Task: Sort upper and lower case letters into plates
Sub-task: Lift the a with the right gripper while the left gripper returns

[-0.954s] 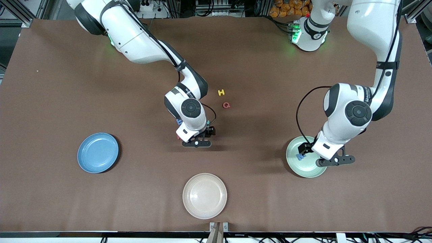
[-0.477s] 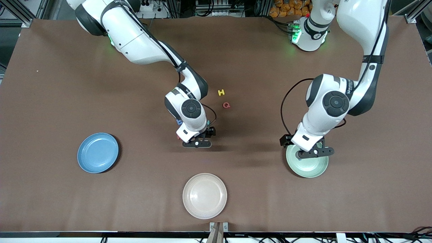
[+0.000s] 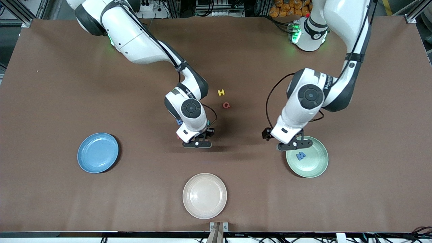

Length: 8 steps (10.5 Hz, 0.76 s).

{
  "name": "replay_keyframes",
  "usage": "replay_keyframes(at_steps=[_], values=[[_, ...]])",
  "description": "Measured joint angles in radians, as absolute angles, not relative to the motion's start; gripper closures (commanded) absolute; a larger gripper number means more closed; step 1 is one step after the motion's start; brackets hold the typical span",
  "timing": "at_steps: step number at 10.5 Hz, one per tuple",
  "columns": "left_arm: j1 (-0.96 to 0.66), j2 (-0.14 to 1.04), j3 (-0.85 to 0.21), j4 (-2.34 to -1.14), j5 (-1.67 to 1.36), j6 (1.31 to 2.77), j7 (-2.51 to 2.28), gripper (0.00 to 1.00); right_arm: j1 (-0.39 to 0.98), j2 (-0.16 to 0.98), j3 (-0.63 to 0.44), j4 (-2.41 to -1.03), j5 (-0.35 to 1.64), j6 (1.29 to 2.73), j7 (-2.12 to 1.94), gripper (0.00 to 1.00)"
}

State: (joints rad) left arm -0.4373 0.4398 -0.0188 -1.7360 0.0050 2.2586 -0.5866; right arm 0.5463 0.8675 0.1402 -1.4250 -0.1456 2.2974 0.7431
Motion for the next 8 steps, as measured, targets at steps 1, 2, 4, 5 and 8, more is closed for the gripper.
replay_keyframes(at_steps=[1, 2, 4, 5, 8], values=[[-0.437, 0.429, -0.026, -1.733, 0.005, 2.246, -0.599, 0.0, 0.546, 0.868, 0.14, -1.425, -0.146, 2.297, 0.743, 1.0], [-0.435, 0.412, -0.031, -1.732, 0.004, 2.225, -0.603, 0.0, 0.546, 0.868, 0.14, -1.424, -0.146, 2.297, 0.737, 1.0], [-0.406, 0.379, -0.083, -1.732, 0.002, 2.181, -0.627, 0.0, 0.53, 0.865, 0.136, -1.418, -0.146, 2.293, 0.717, 1.0], [-0.397, 0.374, -0.115, -1.732, 0.002, 2.172, -0.654, 0.0, 0.512, 0.86, 0.135, -1.41, -0.147, 2.284, 0.705, 1.0], [-0.397, 0.379, -0.204, -1.743, 0.002, 2.17, -0.758, 0.0, 0.428, 0.818, 0.132, -1.396, -0.148, 2.198, 0.55, 1.0]])
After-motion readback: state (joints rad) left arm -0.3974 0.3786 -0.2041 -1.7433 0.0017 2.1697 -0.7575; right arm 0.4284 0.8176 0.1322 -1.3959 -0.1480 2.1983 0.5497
